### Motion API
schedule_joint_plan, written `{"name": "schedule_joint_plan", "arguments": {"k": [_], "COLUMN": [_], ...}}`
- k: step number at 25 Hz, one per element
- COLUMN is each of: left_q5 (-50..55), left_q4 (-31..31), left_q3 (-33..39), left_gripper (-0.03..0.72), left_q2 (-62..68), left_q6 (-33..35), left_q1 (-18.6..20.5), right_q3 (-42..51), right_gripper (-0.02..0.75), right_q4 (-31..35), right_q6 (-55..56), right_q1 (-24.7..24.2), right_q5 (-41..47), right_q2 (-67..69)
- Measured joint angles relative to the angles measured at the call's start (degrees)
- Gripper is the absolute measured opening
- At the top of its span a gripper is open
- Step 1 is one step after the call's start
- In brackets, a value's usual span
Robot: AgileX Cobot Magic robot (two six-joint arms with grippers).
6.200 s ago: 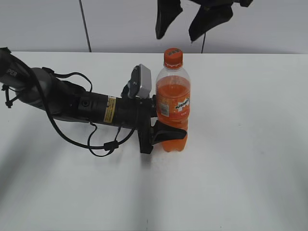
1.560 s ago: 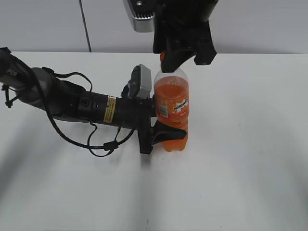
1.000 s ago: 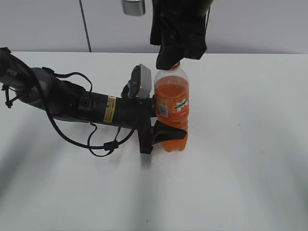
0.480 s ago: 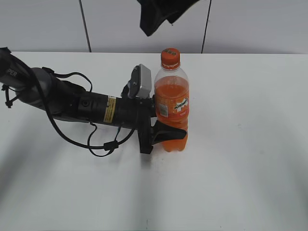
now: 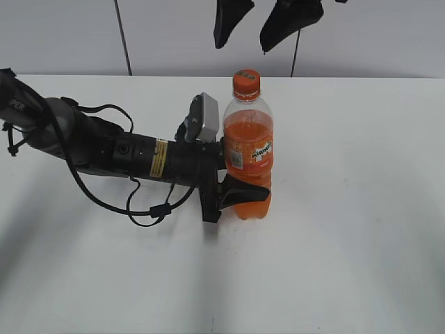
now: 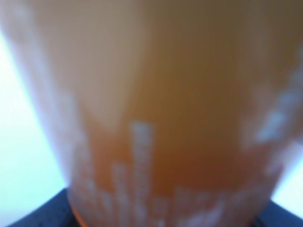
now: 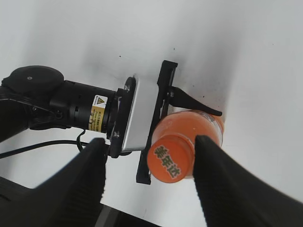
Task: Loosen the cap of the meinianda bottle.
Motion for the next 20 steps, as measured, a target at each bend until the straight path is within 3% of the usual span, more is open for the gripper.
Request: {"name": "schedule_joint_plan", "arguments": {"k": [14,20], "left_q5": [0.00,0.00], "left_q4": [-0.05,-0.05], "left_q3": [0.00,0.00], "left_gripper": [0.398,0.398], "left_q2": [0.00,0.00], "left_q6": [-0.04,-0.04], "left_q1": [0.00,0.00], "right_q3": [0.46,4.47], "right_gripper": [0.440,0.440], "right_q4": [-6.23,-5.98], "right_q6": [10.19,11.71], "right_q1": [2.26,2.26], "right_q5": [0.00,-0.06], "right_q2": [0.00,0.00]}}
